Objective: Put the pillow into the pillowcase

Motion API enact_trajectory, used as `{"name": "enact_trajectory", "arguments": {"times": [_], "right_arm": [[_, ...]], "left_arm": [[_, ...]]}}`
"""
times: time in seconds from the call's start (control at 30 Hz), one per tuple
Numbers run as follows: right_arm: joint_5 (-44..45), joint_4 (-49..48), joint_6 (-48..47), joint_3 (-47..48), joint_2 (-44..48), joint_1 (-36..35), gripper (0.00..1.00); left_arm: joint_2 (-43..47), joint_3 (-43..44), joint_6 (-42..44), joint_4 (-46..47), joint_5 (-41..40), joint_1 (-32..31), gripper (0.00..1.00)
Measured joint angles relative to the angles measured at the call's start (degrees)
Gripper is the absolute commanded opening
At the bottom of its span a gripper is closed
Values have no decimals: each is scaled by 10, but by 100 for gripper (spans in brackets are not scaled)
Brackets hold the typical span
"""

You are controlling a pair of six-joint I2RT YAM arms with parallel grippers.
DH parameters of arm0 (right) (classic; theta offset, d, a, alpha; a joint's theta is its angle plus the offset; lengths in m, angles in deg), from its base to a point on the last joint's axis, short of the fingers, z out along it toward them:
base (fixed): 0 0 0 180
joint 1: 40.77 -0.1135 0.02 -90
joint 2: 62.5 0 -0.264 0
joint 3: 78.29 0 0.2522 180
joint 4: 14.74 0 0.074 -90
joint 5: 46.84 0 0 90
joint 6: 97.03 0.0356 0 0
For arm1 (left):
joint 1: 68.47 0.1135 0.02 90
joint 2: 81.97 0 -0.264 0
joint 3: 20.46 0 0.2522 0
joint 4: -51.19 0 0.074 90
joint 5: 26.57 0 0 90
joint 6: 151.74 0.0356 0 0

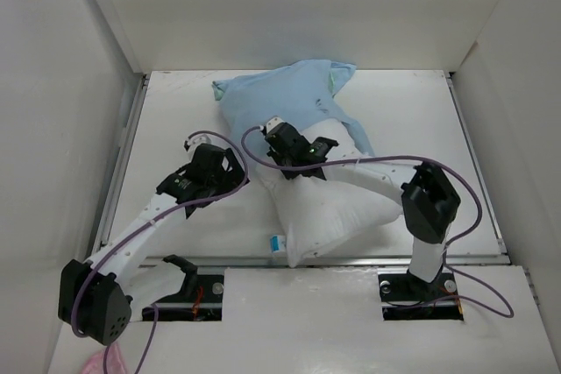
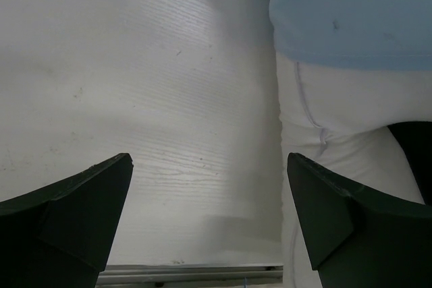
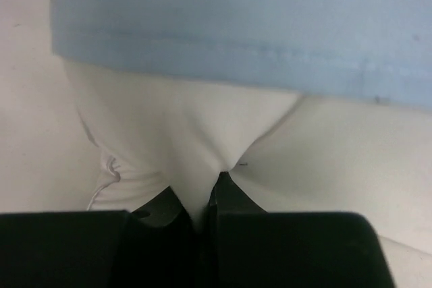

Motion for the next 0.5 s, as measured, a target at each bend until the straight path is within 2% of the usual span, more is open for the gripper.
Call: {"name": "enact_trajectory", "arguments": {"times": [0.17,0.3,0.5], "right_arm": [[-10,19,-18,-2,79,14,0],[-39,46,-40,5,151,62,0],[-78,85,-53,56,168,110,0]], "left_arm": [[-23,0,16,53,19,1,100],[-68,0,40,111,45,1,100],[-121,0,69,205,84,-17,100]]}}
